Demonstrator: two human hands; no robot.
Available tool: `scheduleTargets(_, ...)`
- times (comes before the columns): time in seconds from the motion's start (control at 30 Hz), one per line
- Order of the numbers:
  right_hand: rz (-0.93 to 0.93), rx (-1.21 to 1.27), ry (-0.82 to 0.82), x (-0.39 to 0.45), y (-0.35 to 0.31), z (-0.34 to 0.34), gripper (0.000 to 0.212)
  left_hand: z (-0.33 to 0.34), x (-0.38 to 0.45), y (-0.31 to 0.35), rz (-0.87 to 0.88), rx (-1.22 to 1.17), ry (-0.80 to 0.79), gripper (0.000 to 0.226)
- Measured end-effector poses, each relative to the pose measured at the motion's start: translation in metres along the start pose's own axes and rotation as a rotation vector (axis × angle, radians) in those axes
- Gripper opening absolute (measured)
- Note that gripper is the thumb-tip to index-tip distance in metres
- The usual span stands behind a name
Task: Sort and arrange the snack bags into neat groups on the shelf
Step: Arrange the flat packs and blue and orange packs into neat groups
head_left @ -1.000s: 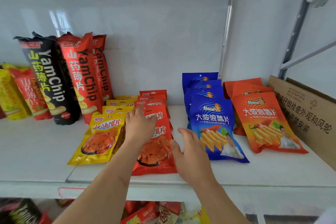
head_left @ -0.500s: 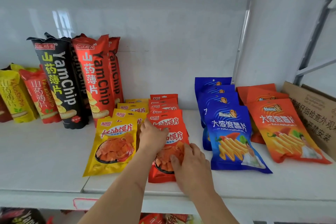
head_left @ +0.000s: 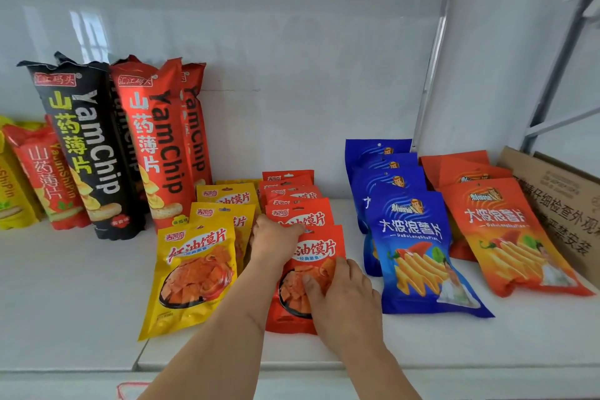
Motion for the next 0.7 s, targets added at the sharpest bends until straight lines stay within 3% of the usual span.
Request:
scheduleTargets(0.1,0.013,0.002,0.005,0.005,0.000,0.001,0.074,-0.001,-0.001,0.009,-0.047,-0.006,0.005,0.100)
scheduleTargets(0.23,0.021,0.002,0.009,0.009,0.000,0.002,0.074,-0.003,0.015,0.020,-0.062,-0.043,0.016,0.112)
scheduleTargets(0.4,0.045,-0.012,0.027,0.013,0.002,0.006,0.077,-0.009,0.025,0.052,-0.035,-0.188,-0.012,0.088)
scheduleTargets(0.6,0.058,-0.007,0.050,0.019,-0.005,0.001,0.078,0.004,0.072,0.043,-0.045,-0.201,-0.019,0.108)
scheduleTargets(0.7,0.055,0.004,0.050,0.021,-0.005,0.004,0.078,0.008,0.078,0.039,-0.047,-0.164,-0.039,0.105)
Point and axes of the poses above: each hand's wrist, its own x-axis towards the middle knuckle, its own z-axis out of the palm, y = z × x, the point moved 1 cm from there along x, towards the middle knuckle, and after that the axes turned 1 degree about z, right-handed, at the moved point
